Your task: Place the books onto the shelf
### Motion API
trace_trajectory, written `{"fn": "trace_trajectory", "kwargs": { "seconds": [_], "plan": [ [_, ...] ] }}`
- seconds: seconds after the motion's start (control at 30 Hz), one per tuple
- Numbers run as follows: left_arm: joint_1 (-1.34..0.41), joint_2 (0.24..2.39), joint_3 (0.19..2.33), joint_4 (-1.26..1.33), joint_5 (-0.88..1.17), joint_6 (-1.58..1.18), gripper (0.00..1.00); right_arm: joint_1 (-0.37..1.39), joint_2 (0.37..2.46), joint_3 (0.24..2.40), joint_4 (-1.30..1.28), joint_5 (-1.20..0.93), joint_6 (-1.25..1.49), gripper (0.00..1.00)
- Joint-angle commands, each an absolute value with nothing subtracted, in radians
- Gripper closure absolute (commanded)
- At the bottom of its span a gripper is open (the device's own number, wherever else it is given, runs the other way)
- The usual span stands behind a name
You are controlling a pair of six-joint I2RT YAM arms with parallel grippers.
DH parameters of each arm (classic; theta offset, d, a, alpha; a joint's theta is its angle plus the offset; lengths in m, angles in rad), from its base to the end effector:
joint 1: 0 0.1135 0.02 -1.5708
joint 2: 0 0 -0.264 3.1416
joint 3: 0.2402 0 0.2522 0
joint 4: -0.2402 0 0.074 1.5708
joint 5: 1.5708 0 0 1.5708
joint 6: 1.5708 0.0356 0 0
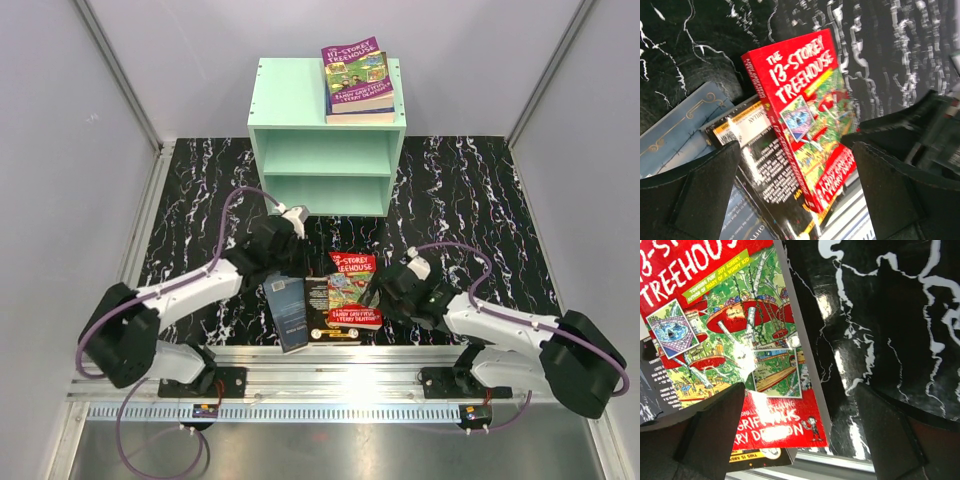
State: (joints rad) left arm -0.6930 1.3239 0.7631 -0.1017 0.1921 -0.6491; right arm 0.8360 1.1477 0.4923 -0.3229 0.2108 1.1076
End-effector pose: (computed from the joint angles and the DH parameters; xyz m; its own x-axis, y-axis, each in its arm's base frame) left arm 0.2116 -0.1846 0.2230 -0.8260 -0.0853 -0.5571 0.3058 0.7625 -0.5701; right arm 0.1417 0.1457 0.1622 -0.8275 0.3891 -0.4048 0.2084 0.8823 0.4220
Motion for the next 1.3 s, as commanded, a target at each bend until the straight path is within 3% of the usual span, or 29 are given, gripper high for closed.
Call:
{"fn": "trace_trajectory", "kwargs": {
  "seconds": [0.0, 0.13, 0.3, 0.53, 0.63, 0.87, 0.9, 1.0, 1.03, 1.1, 1.2, 1.27],
  "plan": [
    [-0.695, 1.409, 0.847, -0.027, 0.192, -0.638, 0.01, 0.825, 1.178, 0.445, -0.213, 0.184, 1.124, 0.01],
    [-0.696, 1.512, 0.922, -0.066, 0.112, -0.598, 0.01, 0.825, 1.21, 0.417, -0.17, 0.167, 1.132, 0.1],
    [-0.696, 1.64, 0.992, -0.032, 0.095, -0.587, 0.01, 0.825, 1.241, 0.388, -0.127, 0.144, 1.141, 0.35],
    [-0.696, 1.767, 1.028, -0.008, 0.077, -0.584, 0.02, 0.825, 1.285, 0.362, -0.074, 0.129, 1.152, 0.4],
    [-0.696, 1.795, 1.028, 0.02, 0.106, -0.597, 0.08, 0.825, 1.304, 0.354, -0.057, 0.129, 1.154, 0.41],
    [-0.696, 1.718, 0.983, 0.035, 0.092, -0.623, 0.47, 0.825, 1.365, 0.362, -0.023, 0.114, 1.151, 0.41],
    [-0.696, 1.692, 0.983, 0.019, 0.089, -0.621, 0.61, 0.825, 1.37, 0.362, -0.018, 0.112, 1.15, 0.41],
    [-0.696, 1.643, 0.992, 0.002, 0.081, -0.617, 0.83, 0.825, 1.37, 0.359, -0.018, 0.118, 1.152, 0.41],
    [-0.695, 1.631, 0.994, -0.023, 0.083, -0.614, 0.99, 0.825, 1.364, 0.359, -0.031, 0.124, 1.154, 0.41],
    [-0.695, 1.596, 1.0, -0.044, 0.08, -0.612, 1.0, 0.825, 1.318, 0.36, -0.075, 0.146, 1.152, 0.38],
    [-0.696, 1.551, 0.993, -0.046, 0.084, -0.618, 1.0, 0.825, 1.203, 0.373, -0.202, 0.192, 1.158, 0.06],
    [-0.696, 1.536, 0.983, -0.037, 0.086, -0.637, 1.0, 0.825, 1.076, 0.382, -0.283, 0.236, 1.17, 0.0]
  ]
}}
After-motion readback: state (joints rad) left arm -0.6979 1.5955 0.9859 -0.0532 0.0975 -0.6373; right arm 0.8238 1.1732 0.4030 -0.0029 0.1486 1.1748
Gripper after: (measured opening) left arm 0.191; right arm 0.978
